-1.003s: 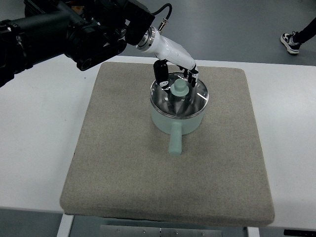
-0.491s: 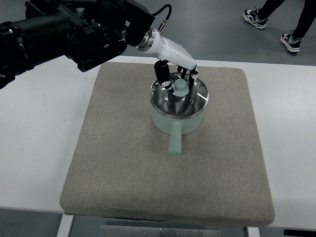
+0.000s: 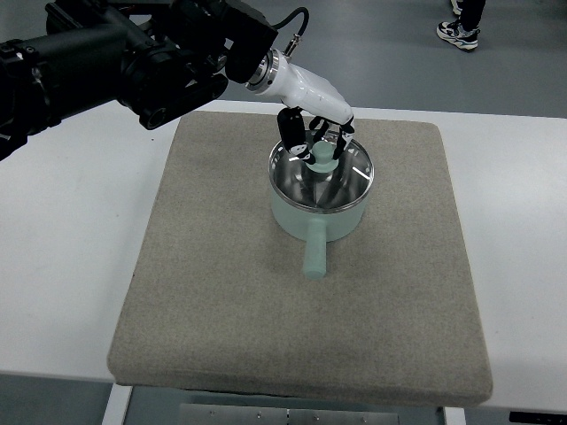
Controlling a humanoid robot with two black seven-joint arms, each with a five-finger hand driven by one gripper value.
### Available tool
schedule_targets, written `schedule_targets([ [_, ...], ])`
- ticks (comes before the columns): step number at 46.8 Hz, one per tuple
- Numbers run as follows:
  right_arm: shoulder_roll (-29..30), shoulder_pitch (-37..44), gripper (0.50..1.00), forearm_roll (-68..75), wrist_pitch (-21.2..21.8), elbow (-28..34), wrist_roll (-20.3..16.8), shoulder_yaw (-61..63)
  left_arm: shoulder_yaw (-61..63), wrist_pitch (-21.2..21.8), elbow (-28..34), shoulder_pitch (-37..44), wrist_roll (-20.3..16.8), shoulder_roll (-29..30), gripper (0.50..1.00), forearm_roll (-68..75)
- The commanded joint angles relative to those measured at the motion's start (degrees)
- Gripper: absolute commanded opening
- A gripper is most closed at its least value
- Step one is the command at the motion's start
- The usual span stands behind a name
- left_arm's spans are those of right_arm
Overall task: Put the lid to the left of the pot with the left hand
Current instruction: 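Lift the glass lid off the saucepan with the left hand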
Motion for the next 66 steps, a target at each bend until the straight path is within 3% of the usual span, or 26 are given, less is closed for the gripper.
schedule_targets([
  [1,0.0,0.0,0.924,0.0,0.0,0.0,0.0,0.0,0.1,0.0,-0.1,0.0,0.0,0.0,0.500,0.2],
  [15,0.0,0.0,0.924,0.0,0.0,0.0,0.0,0.0,0.0,0.3,0.0,0.0,0.0,0.0,0.500,-0.6],
  [24,0.0,0.0,0.924,0.0,0.0,0.0,0.0,0.0,0.0,2.9,0.0,-0.1,0.0,0.0,0.500,-0.8],
  [66,0.0,0.0,0.924,0.0,0.0,0.0,0.0,0.0,-1.1,2.9,0.1,-1.8,0.0,0.1,0.500,-1.1],
])
